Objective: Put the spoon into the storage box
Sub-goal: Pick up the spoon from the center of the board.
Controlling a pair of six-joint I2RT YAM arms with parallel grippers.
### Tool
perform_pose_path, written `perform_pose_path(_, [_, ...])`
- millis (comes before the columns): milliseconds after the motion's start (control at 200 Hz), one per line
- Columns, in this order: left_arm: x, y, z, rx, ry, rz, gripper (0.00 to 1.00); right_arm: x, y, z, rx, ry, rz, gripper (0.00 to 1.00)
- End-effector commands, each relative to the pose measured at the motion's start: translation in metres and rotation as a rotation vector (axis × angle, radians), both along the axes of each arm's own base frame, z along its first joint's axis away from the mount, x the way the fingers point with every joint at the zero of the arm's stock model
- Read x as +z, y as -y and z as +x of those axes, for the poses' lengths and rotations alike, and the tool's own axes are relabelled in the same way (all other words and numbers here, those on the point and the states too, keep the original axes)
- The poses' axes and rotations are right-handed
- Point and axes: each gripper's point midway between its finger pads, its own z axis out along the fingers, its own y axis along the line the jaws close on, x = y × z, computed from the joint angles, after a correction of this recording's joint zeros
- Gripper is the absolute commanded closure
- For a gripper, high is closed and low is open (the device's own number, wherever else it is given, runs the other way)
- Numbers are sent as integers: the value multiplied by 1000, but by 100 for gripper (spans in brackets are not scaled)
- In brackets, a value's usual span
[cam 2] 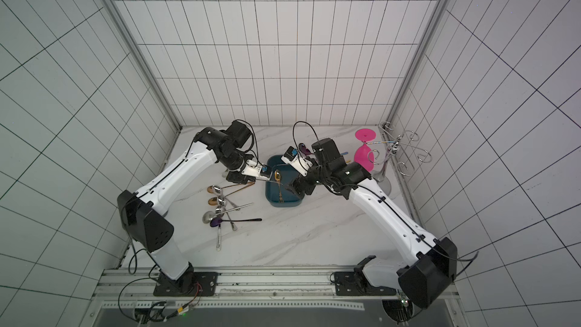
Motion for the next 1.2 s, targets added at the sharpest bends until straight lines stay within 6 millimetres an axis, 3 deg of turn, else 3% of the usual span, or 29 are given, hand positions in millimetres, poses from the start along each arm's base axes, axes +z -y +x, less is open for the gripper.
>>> perform_pose_path(0, [12,8,-6,-30,7,-43,100,15,-19,0,48,36,51,13])
perform_pose_path(175, [20,17,-6,-30,25,-92,100,-2,-32,2,75,14,24,21])
perform_pose_path(295, [23,19,-7,-37,28,-112,100,-9,-39,1,95,-7,15,33])
perform_pose_path(645, [28,23,-8,-24,25,-141,100,-17,-43,-1,110,-27,-8,100])
perform_pose_path(705, [28,23,-6,-10,31,-147,100,-15,-43,-1,108,-27,-2,100])
perform_pose_path(760, [30,24,1,30,47,-158,81,-14,-41,-2,97,-33,1,100])
perform_pose_path(899, [50,21,9,110,96,-245,19,-19,-33,-6,15,-82,39,100])
perform_pose_path(989, [68,16,14,176,125,-313,15,-25,-25,-9,-64,-138,65,100])
perform_pose_path(1039, [80,13,17,235,115,-352,2,-28,-20,-12,-110,-174,79,100])
perform_pose_path(1194, [114,-2,37,482,65,-523,2,-29,-10,-13,-297,-306,198,100])
